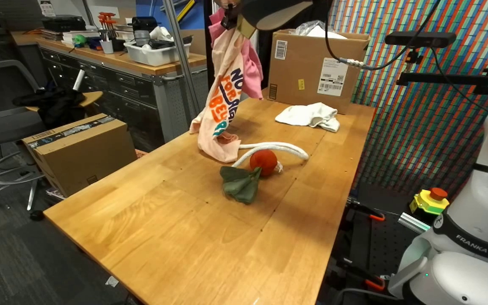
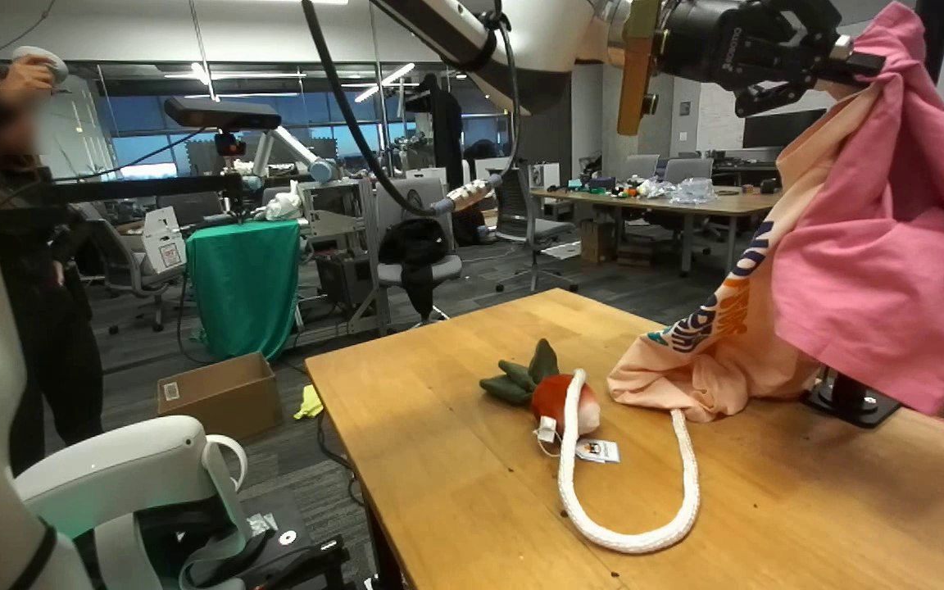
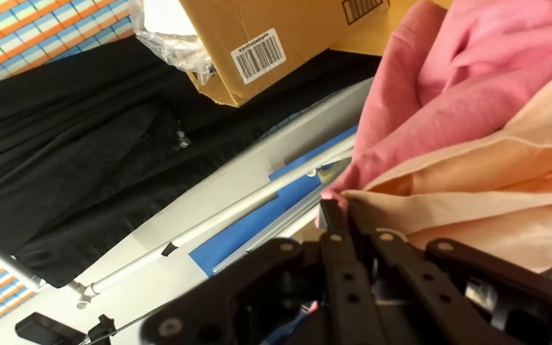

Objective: Separate the clothes, rope and plush toy on the table

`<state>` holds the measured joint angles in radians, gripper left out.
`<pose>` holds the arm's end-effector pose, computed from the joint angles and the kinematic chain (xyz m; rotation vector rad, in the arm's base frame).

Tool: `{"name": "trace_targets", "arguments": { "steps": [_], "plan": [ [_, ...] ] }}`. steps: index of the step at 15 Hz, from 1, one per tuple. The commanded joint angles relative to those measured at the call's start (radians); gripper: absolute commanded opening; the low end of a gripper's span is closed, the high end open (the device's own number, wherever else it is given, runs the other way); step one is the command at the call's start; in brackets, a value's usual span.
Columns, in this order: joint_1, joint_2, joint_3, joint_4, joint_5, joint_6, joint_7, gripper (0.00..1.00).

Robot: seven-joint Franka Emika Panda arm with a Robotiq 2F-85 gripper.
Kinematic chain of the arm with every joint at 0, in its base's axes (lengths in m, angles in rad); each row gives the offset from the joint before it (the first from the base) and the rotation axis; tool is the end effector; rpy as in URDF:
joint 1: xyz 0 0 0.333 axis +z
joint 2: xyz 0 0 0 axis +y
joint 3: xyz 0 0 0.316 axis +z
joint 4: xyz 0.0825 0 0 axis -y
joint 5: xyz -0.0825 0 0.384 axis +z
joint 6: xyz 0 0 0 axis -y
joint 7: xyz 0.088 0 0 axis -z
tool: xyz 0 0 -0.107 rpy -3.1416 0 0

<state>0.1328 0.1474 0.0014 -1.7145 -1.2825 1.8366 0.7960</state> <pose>0.6260 0.0069 0.5480 1.9463 -0.2515 0.5971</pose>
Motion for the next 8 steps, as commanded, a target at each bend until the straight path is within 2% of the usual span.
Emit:
{"name": "trace_targets", "arguments": {
  "steps": [1,5,8],
  "plan": [
    [-0.027,-0.054,0.035,-0.024,0.073,0.097,-0.044,0.06],
    [-0.036,-0.044,0.049,-0.001,0.239,0.252,-0.144,0.06],
    [-0.033,-0.028,0.058,0.008,0.392,0.34,-0.269,0.06]
  ]
}}
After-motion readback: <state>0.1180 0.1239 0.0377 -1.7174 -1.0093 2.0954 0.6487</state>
